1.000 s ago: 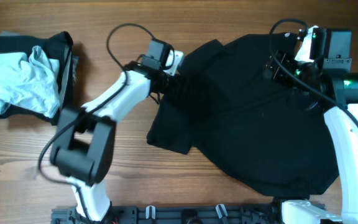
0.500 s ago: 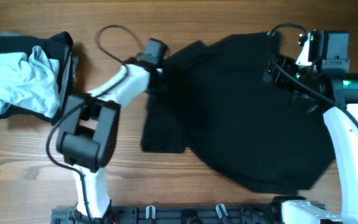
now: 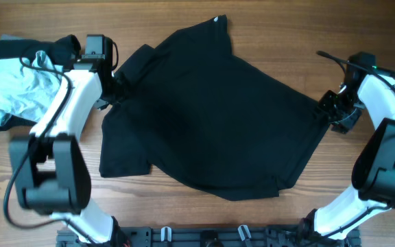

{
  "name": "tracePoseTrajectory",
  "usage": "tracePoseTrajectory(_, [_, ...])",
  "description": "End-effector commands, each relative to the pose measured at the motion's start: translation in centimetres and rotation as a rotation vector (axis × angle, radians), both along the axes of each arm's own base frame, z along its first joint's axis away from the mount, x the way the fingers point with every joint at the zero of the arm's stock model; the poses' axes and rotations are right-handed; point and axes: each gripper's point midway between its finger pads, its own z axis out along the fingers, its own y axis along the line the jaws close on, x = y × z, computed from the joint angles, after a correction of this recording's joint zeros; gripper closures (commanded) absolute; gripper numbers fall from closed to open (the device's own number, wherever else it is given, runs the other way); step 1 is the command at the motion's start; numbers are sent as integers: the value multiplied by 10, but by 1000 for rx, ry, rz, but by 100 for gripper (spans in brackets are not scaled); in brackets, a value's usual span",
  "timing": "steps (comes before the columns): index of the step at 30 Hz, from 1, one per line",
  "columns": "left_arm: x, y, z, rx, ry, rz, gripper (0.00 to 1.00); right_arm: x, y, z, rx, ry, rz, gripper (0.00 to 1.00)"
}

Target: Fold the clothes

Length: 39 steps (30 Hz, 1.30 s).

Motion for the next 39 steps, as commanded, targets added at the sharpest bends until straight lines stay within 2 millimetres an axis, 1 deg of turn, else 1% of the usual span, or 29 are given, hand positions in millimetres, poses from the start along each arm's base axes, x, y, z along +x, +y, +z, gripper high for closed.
tracePoseTrajectory(1, [1,-27,36,-77,-90,-83,36,-4,-18,-26,-7,43,-30,44])
tracePoseTrajectory(2, [0,-35,41,-80,-103,-103,34,1,-20,-32,1,27,-38,44])
tracePoseTrajectory(3, [-1,-39,42,-81,-104,-114,34,5,-20,-35,0,16,-38,49])
tracePoseTrajectory(4, [-2,-45,43,-82,-104,-128,34,11,-22,-37,-4,-8,-39,66])
tracePoseTrajectory(5, [-3,-50,43,-83,-103,-141,34,24,-26,-37,-18,-60,-45,93])
tracePoseTrajectory(7, [-4,-61,43,-84,-104,-170,34,63,-42,-32,-73,-224,-70,96])
tracePoseTrajectory(8, [-5,-63,43,-85,-103,-176,34,92,-54,-23,-118,-351,-70,96])
tracePoseTrajectory(9, [-5,-64,43,-85,-103,-177,34,135,-74,-1,-206,-543,-25,96])
tracePoseTrajectory(10, [-5,-64,43,-85,-103,-177,33,177,-94,36,-307,-765,16,96])
tracePoseTrajectory(11, [-5,-64,43,-85,-105,-177,31,197,-103,61,-356,-888,26,96])
tracePoseTrajectory(12, [-4,-64,43,-85,-107,-177,30,213,-108,87,-398,-988,47,86])
tracePoseTrajectory(13, [-3,-64,44,-86,-112,-177,29,221,-110,104,-420,-1029,64,55])
tracePoseTrajectory(14, [-2,-65,44,-90,-116,-178,29,223,-111,110,-424,-1029,71,41])
tracePoseTrajectory(16, [1,-72,46,-125,-133,-190,28,213,-108,112,-409,-981,76,30])
tracePoseTrajectory(18, [2,-73,47,-128,-137,-197,27,188,-99,114,-367,-885,76,18])
tracePoseTrajectory(20, [0,-73,46,-113,-132,-243,25,137,-77,115,-271,-707,62,3])
tracePoseTrajectory(21, [-1,-73,46,-116,-127,-244,25,109,-66,115,-219,-620,17,1])
tracePoseTrajectory(23, [1,-76,45,-121,-138,-280,32,68,-39,110,-89,-493,-28,5])
tracePoseTrajectory(24, [7,-80,45,-117,-161,-331,39,41,-10,103,50,-391,-20,16])
tracePoseTrajectory(26, [19,-88,38,-105,-195,-401,47,14,6,93,124,-282,-22,24])
tracePoseTrajectory(27, [26,-102,28,-131,-210,-477,57,3,10,90,142,-235,-24,32])
tracePoseTrajectory(28, [28,-115,20,-162,-216,-542,61,0,12,90,147,-220,-23,34])
tracePoseTrajectory(29, [29,-129,7,-194,-210,-605,66,-3,13,90,149,-211,-18,41])
tracePoseTrajectory(30, [27,-140,-7,-222,-189,-639,67,-3,13,90,150,-210,-19,41])
tracePoseTrajectory(33, [16,-155,-51,-243,-88,-669,69,1,-3,88,64,-220,-30,40])
tracePoseTrajectory(34, [11,-158,-69,-242,-49,-673,74,1,-6,88,49,-219,-30,40])
tracePoseTrajectory(35, [9,-155,-80,-227,-24,-668,85,1,-6,88,49,-218,-30,39])
tracePoseTrajectory(36, [10,-149,-88,-196,-7,-651,91,1,-6,88,49,-218,-30,39])
tracePoseTrajectory(39, [17,-79,-100,63,61,-335,96,-2,-6,84,48,-196,-32,33])
